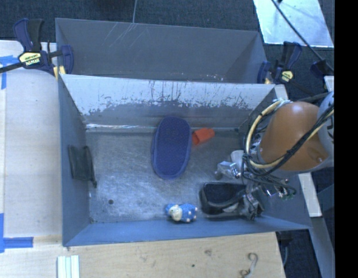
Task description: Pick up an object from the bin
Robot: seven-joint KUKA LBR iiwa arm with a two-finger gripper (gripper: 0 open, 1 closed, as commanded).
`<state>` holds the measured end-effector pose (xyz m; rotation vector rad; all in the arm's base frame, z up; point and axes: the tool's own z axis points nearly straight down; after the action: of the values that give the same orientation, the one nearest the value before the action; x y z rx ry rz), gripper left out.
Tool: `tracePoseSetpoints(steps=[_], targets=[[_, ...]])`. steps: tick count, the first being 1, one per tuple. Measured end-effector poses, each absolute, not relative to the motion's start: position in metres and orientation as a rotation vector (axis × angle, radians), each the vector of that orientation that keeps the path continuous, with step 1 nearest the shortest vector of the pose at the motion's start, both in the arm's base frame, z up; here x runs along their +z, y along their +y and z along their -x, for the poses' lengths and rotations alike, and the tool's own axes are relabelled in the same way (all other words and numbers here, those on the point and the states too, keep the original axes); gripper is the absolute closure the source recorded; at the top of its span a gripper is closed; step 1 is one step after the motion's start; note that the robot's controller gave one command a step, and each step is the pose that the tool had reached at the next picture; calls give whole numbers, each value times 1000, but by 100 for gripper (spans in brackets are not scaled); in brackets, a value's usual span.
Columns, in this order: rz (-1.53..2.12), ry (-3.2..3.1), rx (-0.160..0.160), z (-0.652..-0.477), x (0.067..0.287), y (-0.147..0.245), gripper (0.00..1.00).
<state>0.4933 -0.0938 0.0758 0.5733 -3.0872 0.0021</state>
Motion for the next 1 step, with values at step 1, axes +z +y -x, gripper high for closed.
tracePoseSetpoints(steps=[1], targets=[[-575, -3089, 4, -494, 77, -94, 100]])
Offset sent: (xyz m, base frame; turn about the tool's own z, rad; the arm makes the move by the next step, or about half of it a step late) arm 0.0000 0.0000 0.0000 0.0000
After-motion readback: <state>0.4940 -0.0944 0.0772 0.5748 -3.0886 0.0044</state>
